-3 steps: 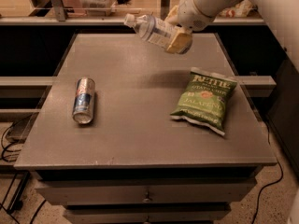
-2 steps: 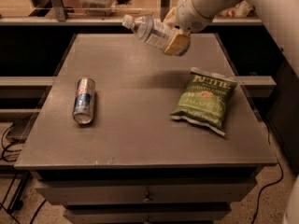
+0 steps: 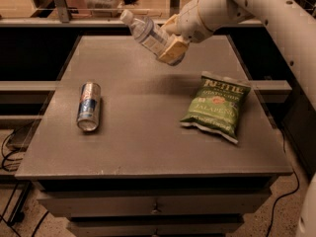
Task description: Place blue plastic bottle upright
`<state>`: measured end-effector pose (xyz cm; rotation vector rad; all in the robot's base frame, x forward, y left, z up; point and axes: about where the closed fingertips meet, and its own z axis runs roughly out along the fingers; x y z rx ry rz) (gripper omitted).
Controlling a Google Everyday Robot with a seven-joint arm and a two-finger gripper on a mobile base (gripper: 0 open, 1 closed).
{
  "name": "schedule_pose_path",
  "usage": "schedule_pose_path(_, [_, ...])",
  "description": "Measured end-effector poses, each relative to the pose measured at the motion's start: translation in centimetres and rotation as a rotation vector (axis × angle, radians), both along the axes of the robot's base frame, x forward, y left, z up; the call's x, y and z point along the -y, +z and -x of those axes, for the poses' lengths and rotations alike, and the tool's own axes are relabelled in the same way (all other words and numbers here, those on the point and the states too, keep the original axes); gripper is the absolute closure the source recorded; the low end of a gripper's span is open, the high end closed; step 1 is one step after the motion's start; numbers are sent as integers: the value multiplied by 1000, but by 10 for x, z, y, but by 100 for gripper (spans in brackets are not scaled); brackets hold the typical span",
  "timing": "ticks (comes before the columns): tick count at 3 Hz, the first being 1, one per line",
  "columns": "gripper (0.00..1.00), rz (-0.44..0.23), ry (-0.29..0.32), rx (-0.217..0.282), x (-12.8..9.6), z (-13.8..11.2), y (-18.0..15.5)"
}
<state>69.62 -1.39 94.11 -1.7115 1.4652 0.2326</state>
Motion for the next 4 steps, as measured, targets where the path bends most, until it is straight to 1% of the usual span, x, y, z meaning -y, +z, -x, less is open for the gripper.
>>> schedule_pose_path(1, [100, -130, 6, -45, -14, -3, -3])
schedule_pose_path(2, [100, -221, 3, -98, -25, -8, -9])
schedule_pose_path(3, [100, -288, -8, -152, -36, -11, -18])
schedule_pose_path(4, [100, -386, -24, -198, -45, -14, -25])
